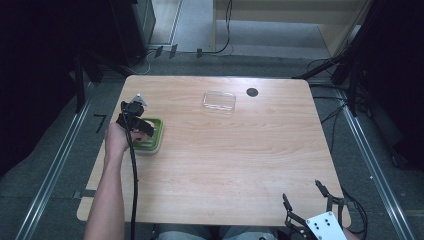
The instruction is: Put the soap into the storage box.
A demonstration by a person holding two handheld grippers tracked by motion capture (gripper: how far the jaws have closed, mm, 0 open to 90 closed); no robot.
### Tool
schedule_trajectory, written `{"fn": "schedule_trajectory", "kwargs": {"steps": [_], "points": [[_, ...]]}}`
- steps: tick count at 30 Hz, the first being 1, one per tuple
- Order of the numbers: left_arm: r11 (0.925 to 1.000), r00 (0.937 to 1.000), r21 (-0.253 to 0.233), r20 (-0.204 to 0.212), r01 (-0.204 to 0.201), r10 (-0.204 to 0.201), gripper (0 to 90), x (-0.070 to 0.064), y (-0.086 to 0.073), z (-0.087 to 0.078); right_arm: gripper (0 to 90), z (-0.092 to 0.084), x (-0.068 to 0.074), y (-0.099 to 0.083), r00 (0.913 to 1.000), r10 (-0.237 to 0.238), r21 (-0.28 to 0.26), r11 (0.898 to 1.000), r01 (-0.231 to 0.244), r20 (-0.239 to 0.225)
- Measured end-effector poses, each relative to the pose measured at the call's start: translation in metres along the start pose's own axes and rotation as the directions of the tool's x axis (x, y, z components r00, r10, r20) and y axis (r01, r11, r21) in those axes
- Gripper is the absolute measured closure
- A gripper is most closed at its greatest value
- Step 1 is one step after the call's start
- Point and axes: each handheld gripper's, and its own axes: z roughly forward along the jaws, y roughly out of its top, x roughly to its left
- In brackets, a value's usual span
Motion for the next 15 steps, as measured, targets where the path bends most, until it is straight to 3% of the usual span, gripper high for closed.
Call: {"fn": "schedule_trajectory", "kwargs": {"steps": [7, 15], "points": [[1.0000, 1.0000, -0.004, 0.001, 0.009, -0.009, 33.8, -0.003, 0.002, 0.007, 13.1, 0.000, -0.001, 0.000, 1.0000, 0.000, 0.001, 1.000, 0.000, 0.004], [0.9999, 0.9996, -0.008, -0.027, 0.010, -0.010, 33.8, -0.004, 0.002, 0.013, 13.1, 0.000, 0.000, 0.000, 1.0000, 0.000, 0.000, 1.000, 0.000, -0.002]]}}
